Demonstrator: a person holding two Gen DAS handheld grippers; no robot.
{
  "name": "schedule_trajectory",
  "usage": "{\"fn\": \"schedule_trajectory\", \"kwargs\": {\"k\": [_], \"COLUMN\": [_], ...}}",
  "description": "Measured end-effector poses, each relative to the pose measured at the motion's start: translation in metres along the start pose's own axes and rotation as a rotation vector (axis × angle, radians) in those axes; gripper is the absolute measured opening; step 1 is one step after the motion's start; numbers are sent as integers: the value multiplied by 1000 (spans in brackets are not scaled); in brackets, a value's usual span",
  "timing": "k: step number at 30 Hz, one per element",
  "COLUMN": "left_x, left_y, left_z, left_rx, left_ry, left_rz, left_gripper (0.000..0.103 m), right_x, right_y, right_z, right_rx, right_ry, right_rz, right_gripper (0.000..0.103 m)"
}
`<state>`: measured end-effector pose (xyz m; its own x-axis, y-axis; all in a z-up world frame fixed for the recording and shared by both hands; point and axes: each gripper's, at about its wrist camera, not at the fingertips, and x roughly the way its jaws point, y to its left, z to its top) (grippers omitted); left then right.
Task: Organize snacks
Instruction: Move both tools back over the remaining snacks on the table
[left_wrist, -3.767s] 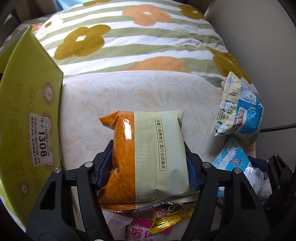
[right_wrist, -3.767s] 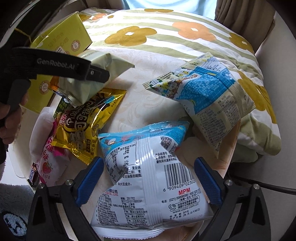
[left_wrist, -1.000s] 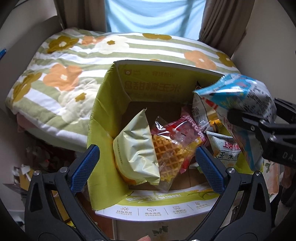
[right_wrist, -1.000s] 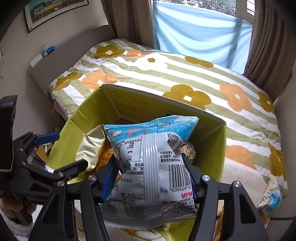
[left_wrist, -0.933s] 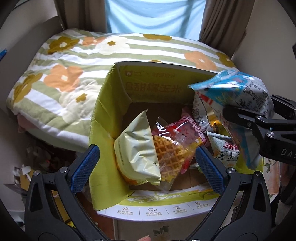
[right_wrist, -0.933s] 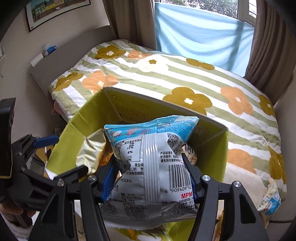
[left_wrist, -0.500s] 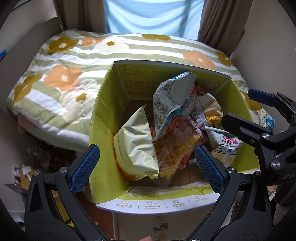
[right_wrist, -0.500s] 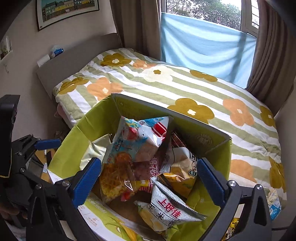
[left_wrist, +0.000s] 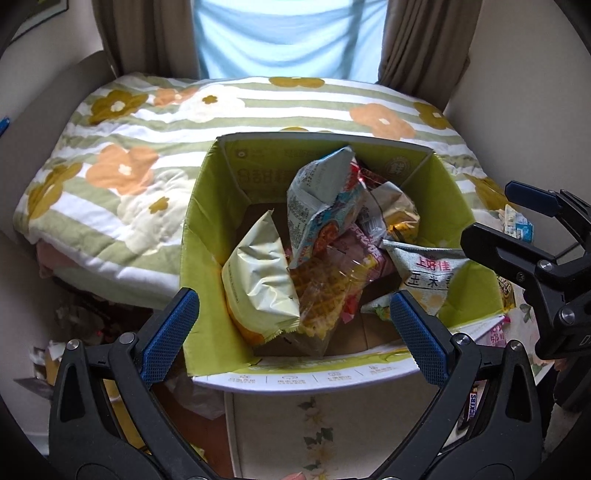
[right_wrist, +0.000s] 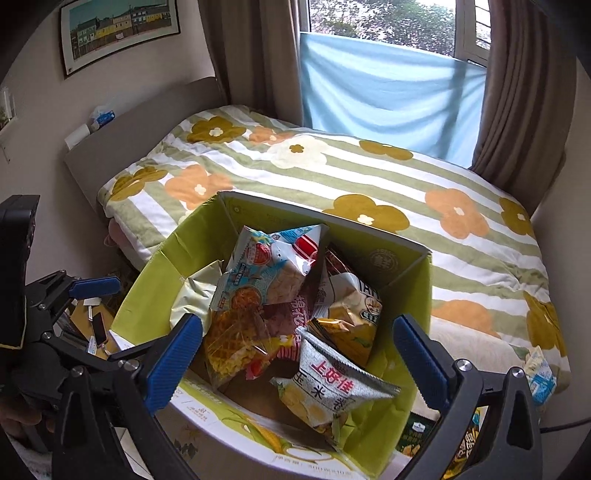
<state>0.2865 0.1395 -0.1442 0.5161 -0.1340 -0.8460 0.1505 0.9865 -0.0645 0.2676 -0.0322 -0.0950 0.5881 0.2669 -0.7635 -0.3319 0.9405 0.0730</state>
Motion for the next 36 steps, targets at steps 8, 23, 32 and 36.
{"fn": "schedule_trajectory", "kwargs": {"k": [8, 23, 32, 36], "left_x": [-28, -53, -32, -6], "left_y": [-31, -156, -226, -242], "left_z": [-5, -41, -74, -88], "left_rx": [4, -40, -79, -82], "left_ry": [-51, -94, -58, -15], "left_rz": [1, -10, -62, -75], "left_gripper": [103, 103, 103, 103], "right_x": [-41, -111, -122, -109], "right_y": [-24, -134, -204, -223], "right_z": [-16, -84, -124, -140], "right_rx": [11, 48, 84, 100], "right_ry": [-29, -30, -8, 17], "right_rz": [-35, -33, 8, 22], "right_gripper": [103, 103, 103, 103]}}
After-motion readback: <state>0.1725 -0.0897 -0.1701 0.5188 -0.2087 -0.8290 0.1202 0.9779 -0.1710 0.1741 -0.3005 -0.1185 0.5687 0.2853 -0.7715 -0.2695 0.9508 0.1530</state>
